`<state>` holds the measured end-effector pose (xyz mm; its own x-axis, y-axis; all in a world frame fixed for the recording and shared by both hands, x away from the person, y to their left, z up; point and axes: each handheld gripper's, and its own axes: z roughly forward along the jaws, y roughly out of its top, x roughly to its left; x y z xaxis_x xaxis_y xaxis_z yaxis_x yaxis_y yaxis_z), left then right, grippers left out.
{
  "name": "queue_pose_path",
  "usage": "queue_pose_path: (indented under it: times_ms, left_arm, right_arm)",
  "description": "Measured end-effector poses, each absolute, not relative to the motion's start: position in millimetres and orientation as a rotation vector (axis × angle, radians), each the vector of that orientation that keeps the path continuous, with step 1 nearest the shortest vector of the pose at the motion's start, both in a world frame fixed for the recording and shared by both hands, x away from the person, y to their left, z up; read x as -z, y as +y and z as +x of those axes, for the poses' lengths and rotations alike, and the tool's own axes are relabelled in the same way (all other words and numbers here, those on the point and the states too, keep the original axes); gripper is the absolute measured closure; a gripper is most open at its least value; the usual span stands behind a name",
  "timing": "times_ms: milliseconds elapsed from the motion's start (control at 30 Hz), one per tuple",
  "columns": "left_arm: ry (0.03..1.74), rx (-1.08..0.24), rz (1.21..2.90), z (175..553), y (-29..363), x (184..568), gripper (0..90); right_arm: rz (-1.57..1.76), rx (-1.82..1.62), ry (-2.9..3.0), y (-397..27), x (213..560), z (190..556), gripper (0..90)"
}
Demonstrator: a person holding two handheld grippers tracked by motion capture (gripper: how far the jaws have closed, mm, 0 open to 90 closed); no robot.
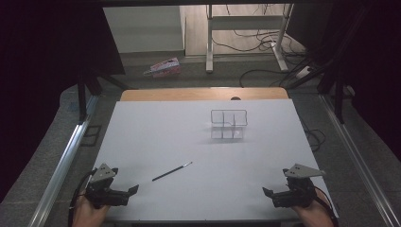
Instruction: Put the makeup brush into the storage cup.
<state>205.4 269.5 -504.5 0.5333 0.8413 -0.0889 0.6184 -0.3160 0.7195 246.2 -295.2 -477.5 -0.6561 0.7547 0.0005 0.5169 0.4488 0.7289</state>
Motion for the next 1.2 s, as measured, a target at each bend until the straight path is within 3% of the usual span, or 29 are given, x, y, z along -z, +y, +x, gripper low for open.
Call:
queue_pose_path:
  times_ms: [567, 733, 1200]
  left_arm:
    - [1.068, -0.444, 2.043, 205.3, 265.5, 500.2, 1.1]
    - [1.058, -0.459, 2.12, 208.5, 263.7, 498.8, 0.9]
    - [1.178, -0.433, 2.186, 219.9, 268.5, 492.6, 0.3]
  right_arm:
    - [1.089, -1.037, 2.397, -296.4, 478.0, 246.4, 0.1]
    - [1.087, -1.034, 2.4, -296.0, 478.1, 246.7, 0.3]
    - [1.112, -1.034, 2.393, -297.2, 478.5, 248.2, 0.5]
